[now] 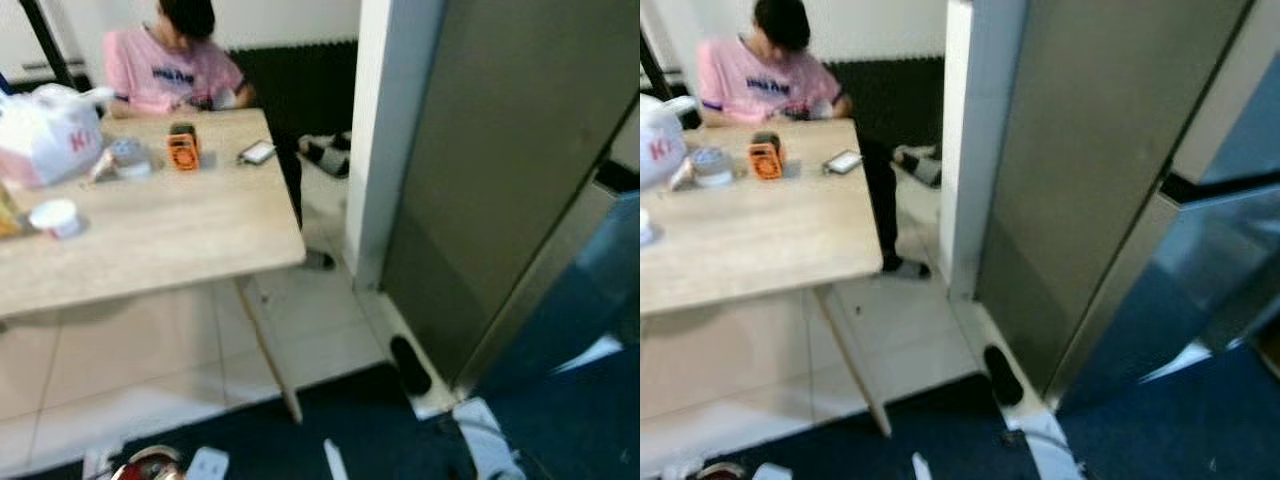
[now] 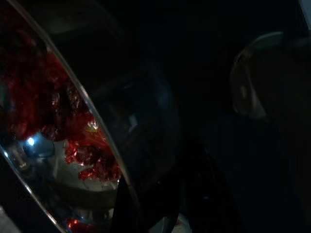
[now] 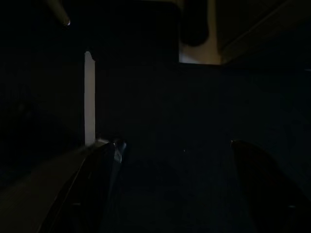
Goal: Restocking fridge
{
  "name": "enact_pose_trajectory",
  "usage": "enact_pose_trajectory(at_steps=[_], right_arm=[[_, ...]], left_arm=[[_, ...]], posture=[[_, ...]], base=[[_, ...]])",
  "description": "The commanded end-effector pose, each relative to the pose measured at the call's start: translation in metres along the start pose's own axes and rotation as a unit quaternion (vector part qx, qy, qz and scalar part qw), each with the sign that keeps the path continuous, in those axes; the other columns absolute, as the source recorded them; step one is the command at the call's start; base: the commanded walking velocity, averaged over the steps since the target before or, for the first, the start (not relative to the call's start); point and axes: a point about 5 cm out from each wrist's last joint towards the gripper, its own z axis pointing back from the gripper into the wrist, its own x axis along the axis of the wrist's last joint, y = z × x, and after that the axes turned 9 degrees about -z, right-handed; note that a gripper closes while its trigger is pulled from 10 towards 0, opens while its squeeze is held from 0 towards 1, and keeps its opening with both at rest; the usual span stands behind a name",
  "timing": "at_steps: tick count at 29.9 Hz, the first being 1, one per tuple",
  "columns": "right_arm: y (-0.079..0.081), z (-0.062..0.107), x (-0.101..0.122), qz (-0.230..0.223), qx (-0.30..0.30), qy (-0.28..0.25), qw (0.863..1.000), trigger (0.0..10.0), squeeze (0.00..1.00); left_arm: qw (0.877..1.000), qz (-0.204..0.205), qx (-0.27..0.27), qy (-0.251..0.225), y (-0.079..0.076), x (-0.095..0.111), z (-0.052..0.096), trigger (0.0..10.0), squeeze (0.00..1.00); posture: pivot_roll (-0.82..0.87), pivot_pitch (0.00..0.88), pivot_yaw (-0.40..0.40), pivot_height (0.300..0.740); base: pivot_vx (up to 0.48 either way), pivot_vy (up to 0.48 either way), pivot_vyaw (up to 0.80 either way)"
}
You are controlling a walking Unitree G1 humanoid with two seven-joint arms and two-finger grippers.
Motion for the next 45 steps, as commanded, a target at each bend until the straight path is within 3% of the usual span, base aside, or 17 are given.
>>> enact_pose_trajectory(at_steps=[1, 14, 34, 39, 45], right_arm=[[0.0, 0.0, 0.001, -0.001, 0.0, -0.005, 1.0, 10.0, 0.0], [0.001, 0.0, -0.001, -0.005, 0.009, -0.001, 1.0, 10.0, 0.0], [-0.004, 0.001, -0.004, -0.016, -0.01, 0.005, 1.0, 10.0, 0.0], [-0.004, 0.001, -0.002, -0.019, -0.008, -0.004, 1.0, 10.0, 0.0], [-0.019, 0.002, 0.033, -0.038, 0.01, -0.072, 0.997, 10.0, 0.0]], left_arm=[[1.0, -0.003, 0.007, -0.001, 0.003, 0.001, 0.0, 10.0, 0.0], [1.0, -0.004, 0.007, -0.003, 0.005, 0.002, 0.0, 10.0, 0.0], [1.0, -0.002, 0.004, -0.004, 0.004, 0.002, 0.0, 10.0, 0.0], [1.0, 0.004, -0.001, -0.006, 0.002, 0.003, 0.0, 10.0, 0.0], [1.0, 0.005, -0.001, -0.006, 0.002, 0.002, 0.0, 10.0, 0.0]], posture=[[-0.03, 0.0, 0.009, 0.74], [-0.03, 0.0, 0.01, 0.74], [-0.03, 0.0, 0.013, 0.74], [-0.03, 0.0, 0.013, 0.74], [-0.03, 0.0, 0.012, 0.74]], base=[[0.0, -0.469, 0.0], [0.0, -0.468, 0.61], [0.0, -0.465, 0.0], [0.0, 0.0, 0.0], [0.0, 0.0, 0.0]])
